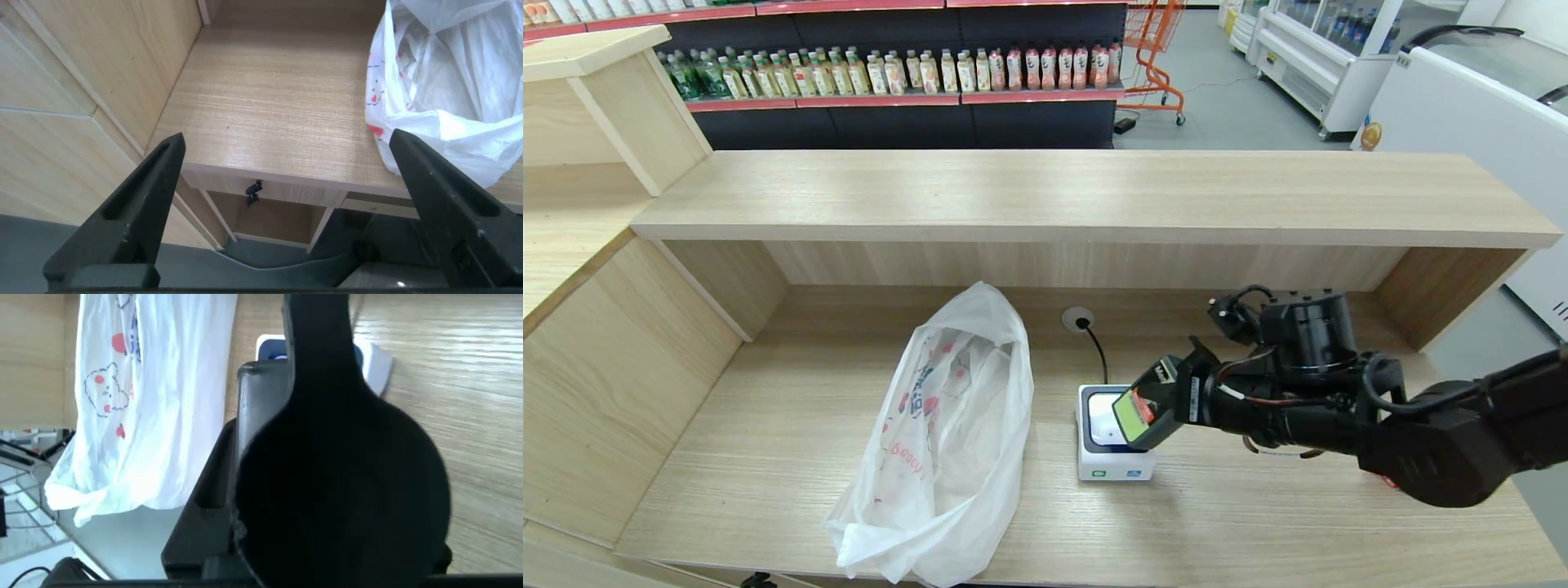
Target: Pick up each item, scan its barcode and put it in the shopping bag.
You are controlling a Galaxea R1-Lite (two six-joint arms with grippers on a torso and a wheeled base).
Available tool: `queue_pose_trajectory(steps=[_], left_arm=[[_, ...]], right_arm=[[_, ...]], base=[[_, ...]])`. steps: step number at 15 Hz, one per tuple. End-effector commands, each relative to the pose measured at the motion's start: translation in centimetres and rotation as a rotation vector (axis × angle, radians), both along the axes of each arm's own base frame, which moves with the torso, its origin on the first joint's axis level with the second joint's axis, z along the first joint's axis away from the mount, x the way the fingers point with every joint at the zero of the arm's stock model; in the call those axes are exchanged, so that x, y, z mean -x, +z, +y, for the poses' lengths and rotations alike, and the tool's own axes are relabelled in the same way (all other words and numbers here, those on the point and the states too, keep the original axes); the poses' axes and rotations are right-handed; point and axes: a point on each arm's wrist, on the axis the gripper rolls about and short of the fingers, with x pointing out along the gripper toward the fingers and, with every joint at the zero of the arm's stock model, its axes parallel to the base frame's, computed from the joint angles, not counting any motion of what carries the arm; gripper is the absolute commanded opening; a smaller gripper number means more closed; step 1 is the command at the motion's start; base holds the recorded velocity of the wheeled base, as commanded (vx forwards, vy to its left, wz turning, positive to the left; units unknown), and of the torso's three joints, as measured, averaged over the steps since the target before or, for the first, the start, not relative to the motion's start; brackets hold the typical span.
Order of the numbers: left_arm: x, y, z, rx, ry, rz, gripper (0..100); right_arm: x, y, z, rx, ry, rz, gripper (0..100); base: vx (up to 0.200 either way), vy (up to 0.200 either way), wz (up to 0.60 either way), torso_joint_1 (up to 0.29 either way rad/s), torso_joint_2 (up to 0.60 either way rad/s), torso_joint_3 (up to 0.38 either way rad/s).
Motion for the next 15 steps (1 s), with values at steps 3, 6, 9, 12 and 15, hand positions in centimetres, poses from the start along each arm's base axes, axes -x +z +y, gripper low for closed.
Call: queue_pose_trajectory(steps=[3,6,9,12,15], left_arm=[[0.0,0.0,0.0,0.000,0.001,0.000,100],[0.0,0.0,0.0,0.000,0.001,0.000,100],[0.0,0.0,0.0,0.000,-0.001,0.000,100],[0.0,0.0,0.0,0.000,0.001,0.000,100],[0.0,0.0,0.0,0.000,0.001,0.000,100]], right_arm=[[-1.5,-2.3,2.3,0.026,0.041,0.031,0],[-2.3,-3.0,3.4,0.030,0.058,0.028,0],[-2.8,-3.5,3.5,0.087,0.091,-0.014,0],[-3.0,-2.6,3.4,0.087,0.100,-0.057,0],[-0.9,6.3,2.9,-0.221,0.042,-0.123,0]], base=[[0.000,0.000,0.00,0.000,0.00,0.000],[0.000,0.000,0.00,0.000,0.00,0.000],[0.000,0.000,0.00,0.000,0.00,0.000],[0.000,0.000,0.00,0.000,0.00,0.000],[0.000,0.000,0.00,0.000,0.00,0.000]])
